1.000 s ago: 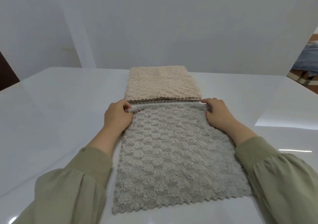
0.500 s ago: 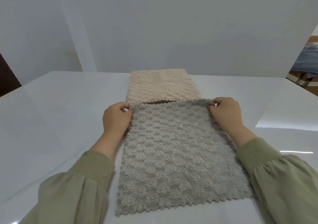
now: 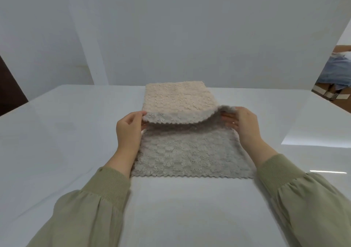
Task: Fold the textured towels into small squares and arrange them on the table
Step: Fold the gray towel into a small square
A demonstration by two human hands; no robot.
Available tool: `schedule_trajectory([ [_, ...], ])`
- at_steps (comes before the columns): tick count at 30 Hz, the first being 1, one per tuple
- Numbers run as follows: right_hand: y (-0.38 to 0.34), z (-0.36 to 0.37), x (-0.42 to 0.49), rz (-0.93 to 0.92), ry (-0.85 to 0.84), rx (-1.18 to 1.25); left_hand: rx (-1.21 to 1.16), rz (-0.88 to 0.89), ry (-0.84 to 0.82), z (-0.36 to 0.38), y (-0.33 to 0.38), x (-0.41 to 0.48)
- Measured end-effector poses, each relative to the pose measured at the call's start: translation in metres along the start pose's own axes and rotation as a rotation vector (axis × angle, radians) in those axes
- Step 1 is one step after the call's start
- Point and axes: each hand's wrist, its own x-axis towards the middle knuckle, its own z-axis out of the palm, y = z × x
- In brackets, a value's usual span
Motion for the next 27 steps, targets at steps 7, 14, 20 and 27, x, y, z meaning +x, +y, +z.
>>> schedule_trajectory([
  [7,0.004,-0.022,-0.034,-0.145,0.137,-0.16,-0.114,-0.2,-0.056,-0.017,0.005,-0.016],
  [14,0.001,-0.036,-0.063,-0.061,-0.063,-0.434,0.25,-0.281,-0.235,-0.036,0.014,-0.029],
  [20,0.008,-0.036,-0.076,-0.196,-0.213,-0.879,0.626,-0.052,-0.389,-0.035,0.006,-0.03],
  [27,0.019,-0.04,-0.05,-0.283,-0.056,-0.955,0.689,0.066,-0.359,-0.021,0.001,-0.037],
])
